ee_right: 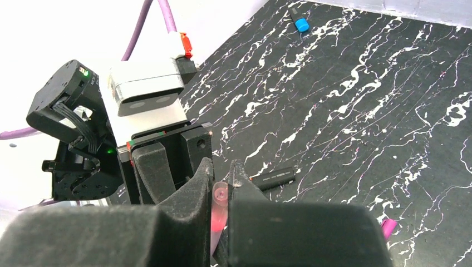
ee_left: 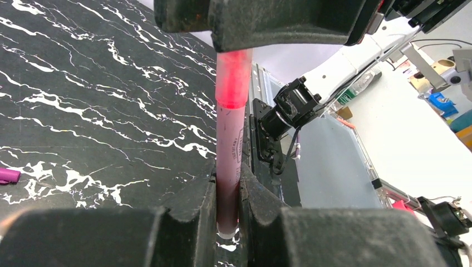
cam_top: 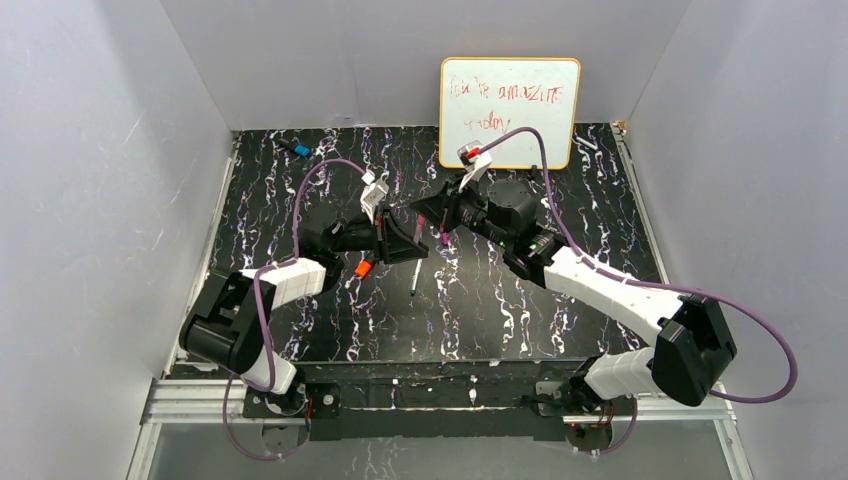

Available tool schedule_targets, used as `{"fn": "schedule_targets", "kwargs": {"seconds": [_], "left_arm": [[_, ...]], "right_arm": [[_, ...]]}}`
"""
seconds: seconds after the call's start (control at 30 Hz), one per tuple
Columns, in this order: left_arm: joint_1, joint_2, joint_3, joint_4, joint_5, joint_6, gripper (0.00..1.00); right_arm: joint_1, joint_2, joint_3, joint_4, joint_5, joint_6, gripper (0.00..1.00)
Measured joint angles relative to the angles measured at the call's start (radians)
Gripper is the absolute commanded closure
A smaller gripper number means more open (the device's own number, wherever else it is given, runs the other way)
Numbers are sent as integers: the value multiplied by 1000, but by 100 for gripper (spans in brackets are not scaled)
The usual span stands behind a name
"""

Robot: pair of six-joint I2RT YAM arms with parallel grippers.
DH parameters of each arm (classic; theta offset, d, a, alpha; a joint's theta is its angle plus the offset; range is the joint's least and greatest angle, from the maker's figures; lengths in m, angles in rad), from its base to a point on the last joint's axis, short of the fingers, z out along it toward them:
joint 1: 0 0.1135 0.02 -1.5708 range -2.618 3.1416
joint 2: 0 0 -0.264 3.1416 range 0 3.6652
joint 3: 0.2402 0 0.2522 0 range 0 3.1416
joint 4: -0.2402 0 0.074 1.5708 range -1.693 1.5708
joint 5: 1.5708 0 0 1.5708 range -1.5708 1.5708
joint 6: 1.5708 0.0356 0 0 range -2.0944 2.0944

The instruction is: Insert the pens into the pen caps

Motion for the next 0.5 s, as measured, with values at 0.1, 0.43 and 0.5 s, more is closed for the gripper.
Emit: {"fn": "schedule_targets", "kwargs": {"seconds": [0.1, 0.43, 0.5], "left_arm": [[0, -5, 0, -2, 0, 16, 100], [0, -3, 86, -118, 12, 85, 100], [0, -3, 119, -174, 20, 122, 100]], "right_arm": [[0, 0, 3, 1, -8, 9, 99], [-14, -1, 8, 30, 1, 11, 99], [-20, -3, 9, 43, 3, 10, 99]]}}
